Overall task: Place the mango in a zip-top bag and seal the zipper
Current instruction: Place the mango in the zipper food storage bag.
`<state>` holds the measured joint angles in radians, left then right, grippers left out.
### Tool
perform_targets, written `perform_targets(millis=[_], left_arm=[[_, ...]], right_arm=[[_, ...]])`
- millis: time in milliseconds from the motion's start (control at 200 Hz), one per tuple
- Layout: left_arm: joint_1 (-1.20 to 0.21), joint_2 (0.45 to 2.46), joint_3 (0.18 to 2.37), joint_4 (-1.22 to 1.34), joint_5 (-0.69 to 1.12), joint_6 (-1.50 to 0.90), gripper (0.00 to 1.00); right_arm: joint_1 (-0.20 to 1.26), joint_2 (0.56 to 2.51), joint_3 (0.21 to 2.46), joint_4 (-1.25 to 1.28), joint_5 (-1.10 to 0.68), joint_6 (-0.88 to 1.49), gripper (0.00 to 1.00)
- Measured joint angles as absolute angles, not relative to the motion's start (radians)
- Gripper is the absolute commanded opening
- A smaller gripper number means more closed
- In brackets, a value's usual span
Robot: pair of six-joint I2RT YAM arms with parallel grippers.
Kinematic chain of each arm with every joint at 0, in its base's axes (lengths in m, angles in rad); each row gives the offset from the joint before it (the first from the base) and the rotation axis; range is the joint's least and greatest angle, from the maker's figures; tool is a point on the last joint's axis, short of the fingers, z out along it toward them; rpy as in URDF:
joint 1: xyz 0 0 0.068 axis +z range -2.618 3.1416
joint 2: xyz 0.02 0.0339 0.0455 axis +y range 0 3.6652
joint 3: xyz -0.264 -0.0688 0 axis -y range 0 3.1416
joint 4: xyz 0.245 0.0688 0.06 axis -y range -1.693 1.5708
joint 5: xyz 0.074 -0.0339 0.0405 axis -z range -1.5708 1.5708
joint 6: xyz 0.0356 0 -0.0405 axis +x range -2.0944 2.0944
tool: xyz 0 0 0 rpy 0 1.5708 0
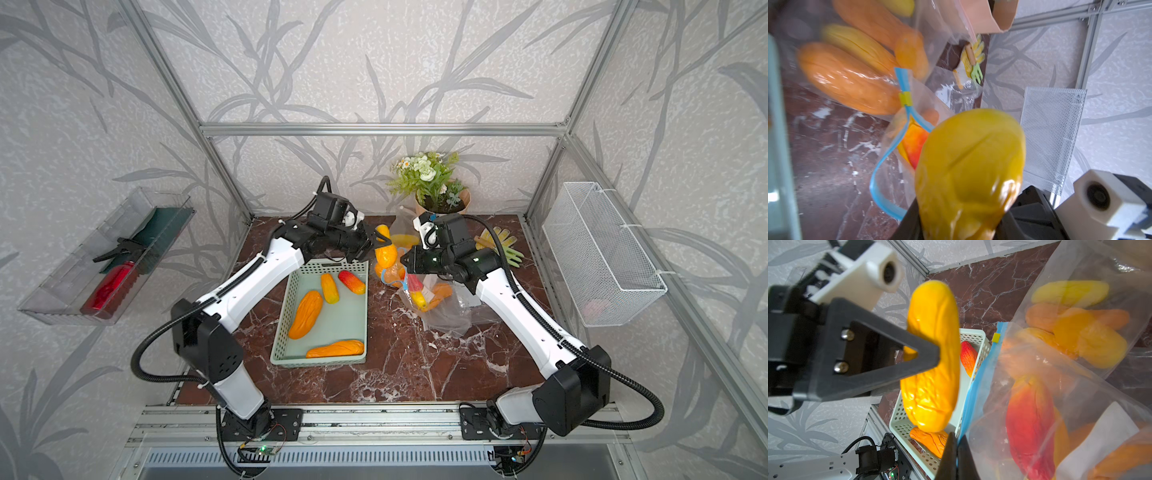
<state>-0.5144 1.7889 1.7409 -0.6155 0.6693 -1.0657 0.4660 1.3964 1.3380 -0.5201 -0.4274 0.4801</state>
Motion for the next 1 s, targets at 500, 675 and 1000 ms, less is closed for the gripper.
perform_targets(millis=[500,675,1000], left_arm=[[-0.517,1.763,1.731,-0.872,1.023,-1.08,0.12],[-0.516,1.827,1.731,-0.892,1.085,-1.081,0.12],[-0.482,1.869,1.712,-0.775,1.113,-1.184,0.13]], right_arm=[[0.466,1.41,1.359,-0.516,-0.451,0.454,0.0],[0.463,1.409,1.359,-0.501,-0.484,0.437,0.0],[0.463,1.404,1.335,-0.483,-0.561,0.42,0.0]])
